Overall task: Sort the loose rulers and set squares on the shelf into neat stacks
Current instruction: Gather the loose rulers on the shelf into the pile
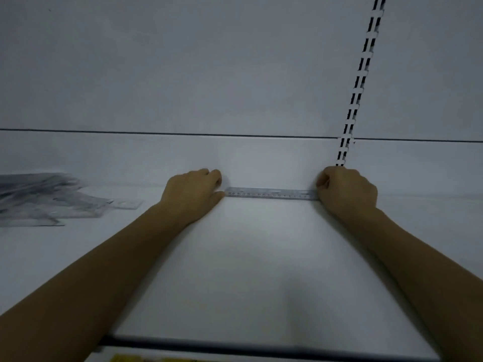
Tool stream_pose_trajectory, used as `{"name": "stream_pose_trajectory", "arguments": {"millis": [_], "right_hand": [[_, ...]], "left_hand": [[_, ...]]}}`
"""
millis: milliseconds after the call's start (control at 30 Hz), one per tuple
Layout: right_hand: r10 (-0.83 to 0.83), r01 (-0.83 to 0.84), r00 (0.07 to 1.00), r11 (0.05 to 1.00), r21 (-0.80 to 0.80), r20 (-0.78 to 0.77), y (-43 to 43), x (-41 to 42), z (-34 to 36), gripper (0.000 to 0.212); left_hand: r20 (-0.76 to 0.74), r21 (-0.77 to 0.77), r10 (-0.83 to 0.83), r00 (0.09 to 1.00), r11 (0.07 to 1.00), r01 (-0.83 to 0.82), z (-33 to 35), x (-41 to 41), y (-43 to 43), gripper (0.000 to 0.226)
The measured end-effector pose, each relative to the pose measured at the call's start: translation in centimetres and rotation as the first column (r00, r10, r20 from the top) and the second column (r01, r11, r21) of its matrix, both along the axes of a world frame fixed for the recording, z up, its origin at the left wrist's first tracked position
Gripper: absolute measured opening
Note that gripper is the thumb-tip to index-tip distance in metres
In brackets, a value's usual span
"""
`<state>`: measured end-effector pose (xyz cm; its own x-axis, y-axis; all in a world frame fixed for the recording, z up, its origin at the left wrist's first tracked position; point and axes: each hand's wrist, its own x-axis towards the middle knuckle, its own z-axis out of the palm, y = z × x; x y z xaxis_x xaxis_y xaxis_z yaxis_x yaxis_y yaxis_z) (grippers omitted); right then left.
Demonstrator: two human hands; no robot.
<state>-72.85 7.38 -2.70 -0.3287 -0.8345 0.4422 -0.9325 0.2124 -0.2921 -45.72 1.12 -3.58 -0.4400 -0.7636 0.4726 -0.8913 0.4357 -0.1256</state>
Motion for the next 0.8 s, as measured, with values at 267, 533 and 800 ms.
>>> {"name": "stream_pose_trajectory", "arguments": {"millis": [267,533,800], "right_hand": [[-0.008,0.012,0.997,0.999,0.052,-0.074,-0.7,-0.4,-0.5,0.014],[0.01,-0.03,0.978,0.995,-0.091,-0.21,0.1,1.7,0.6,0.019],[0.439,-0.464,0.855,0.885,-0.029,-0.276,2.2,7.9,1.0,0.022]], "left_hand": [[-0.304,0.154,-0.114,0.946,0.974,0.167,-1.0,-0.4,-0.1,0.023],[-0.331,0.098,-0.089,0.94,0.987,0.127,-1.4,-0.8,-0.4,0.027],[-0.026,0.182,0.023,0.999,0.983,-0.018,0.4,-1.0,1.2,0.037]]}}
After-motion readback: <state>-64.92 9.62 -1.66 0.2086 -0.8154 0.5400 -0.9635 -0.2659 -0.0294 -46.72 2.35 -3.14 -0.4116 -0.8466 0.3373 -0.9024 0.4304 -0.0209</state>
